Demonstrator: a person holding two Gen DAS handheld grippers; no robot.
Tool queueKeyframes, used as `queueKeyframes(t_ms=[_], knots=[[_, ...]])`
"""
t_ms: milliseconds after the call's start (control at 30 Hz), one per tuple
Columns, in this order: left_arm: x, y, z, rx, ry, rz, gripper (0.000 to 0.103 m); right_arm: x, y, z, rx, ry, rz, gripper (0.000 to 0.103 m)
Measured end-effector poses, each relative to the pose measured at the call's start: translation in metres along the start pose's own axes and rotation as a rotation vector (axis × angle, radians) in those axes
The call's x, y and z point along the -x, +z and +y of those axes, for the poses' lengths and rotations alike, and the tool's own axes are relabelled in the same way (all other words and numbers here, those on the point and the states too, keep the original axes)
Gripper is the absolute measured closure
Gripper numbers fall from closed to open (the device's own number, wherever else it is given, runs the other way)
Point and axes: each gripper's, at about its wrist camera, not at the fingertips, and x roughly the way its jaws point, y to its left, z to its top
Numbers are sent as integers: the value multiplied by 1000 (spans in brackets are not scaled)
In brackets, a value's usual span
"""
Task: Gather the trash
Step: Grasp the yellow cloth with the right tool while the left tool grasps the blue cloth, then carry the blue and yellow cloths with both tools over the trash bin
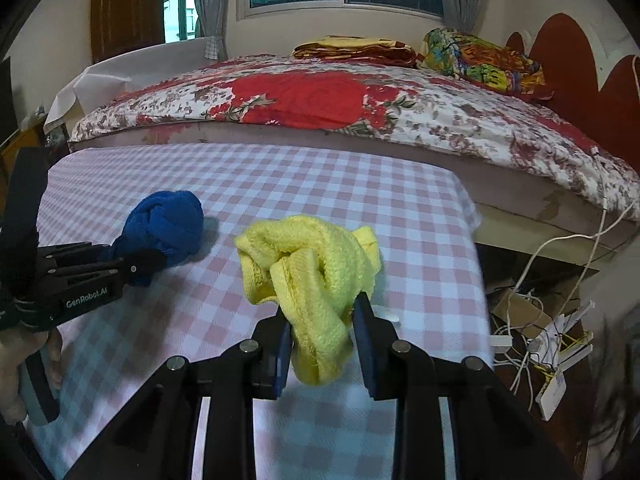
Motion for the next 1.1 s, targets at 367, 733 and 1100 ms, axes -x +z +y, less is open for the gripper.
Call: queueKeyframes(t_ms=[367, 733, 1100], knots=[[46, -18, -56, -106, -73, -91, 85, 53, -32, -41, -39, -69, -36, 73], [82, -41, -125, -222, -136, -141, 85, 125, -69, -86, -101, -149, -88, 73], [101, -70, -181, -278, -213, -124, 85, 186, -113, -126, -171, -223, -116, 73]])
